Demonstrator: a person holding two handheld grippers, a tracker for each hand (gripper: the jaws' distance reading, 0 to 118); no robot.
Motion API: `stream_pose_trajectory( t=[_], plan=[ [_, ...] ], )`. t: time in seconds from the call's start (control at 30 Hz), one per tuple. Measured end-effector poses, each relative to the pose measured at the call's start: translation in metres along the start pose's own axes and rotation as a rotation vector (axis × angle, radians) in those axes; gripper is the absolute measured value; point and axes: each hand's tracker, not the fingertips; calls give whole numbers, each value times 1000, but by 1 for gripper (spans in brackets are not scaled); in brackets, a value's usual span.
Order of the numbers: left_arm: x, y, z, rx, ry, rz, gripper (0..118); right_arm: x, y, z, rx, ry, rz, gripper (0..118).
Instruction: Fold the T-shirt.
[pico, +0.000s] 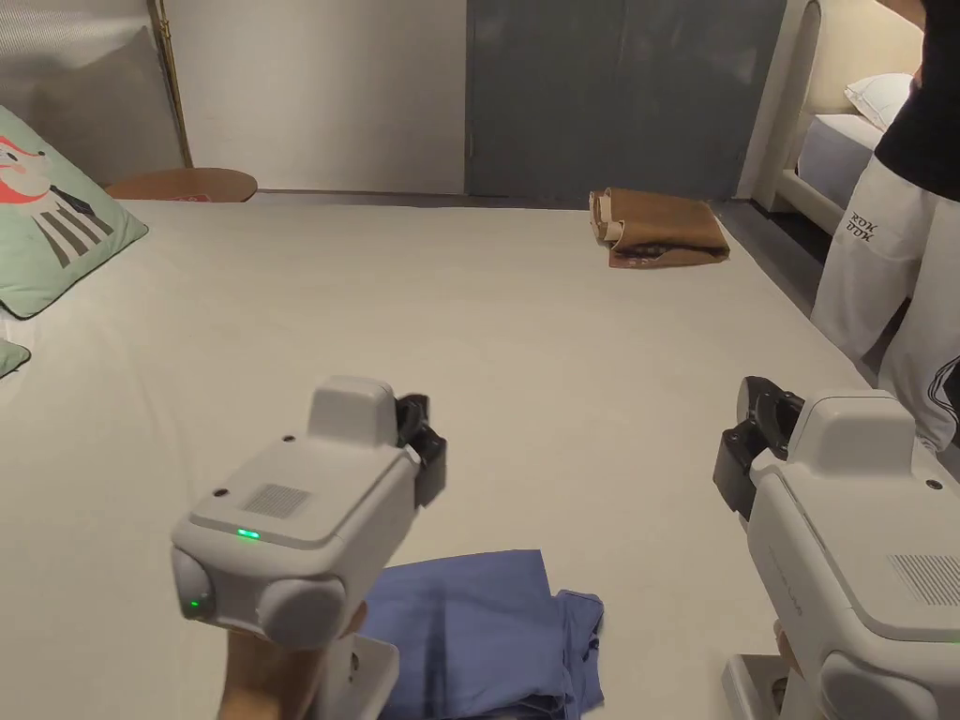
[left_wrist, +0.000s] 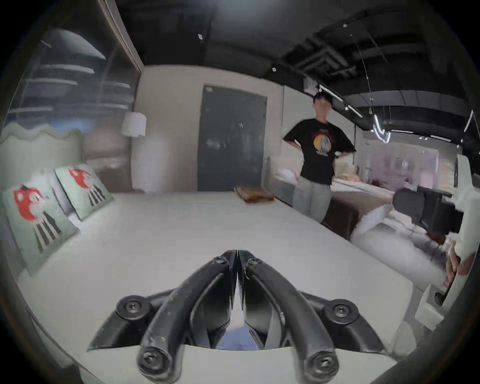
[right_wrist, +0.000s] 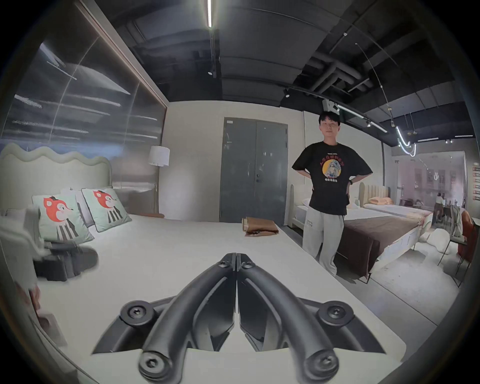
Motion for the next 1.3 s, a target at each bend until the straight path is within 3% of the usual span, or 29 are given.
stream_pose_trajectory(
  t=[0.3, 0.6, 0.87, 1.07, 1.3],
  plan=[
    [-65, 29, 36, 134, 244, -118, 0, -29, 18, -1, 65, 36, 5, 0],
    [-101, 25, 46, 120, 287, -7, 0, -39, 19, -5, 66, 60, 12, 0],
    [-98, 21, 42, 116, 293, -10, 0, -45, 11, -14, 34, 70, 15, 0],
    [-105, 16, 37, 105, 290, -8, 0, -70, -23, -29, -106, 148, 22, 0],
    [-105, 11, 37, 86, 280, -8, 0, -101, -109, -63, -416, 224, 35, 0]
  ],
)
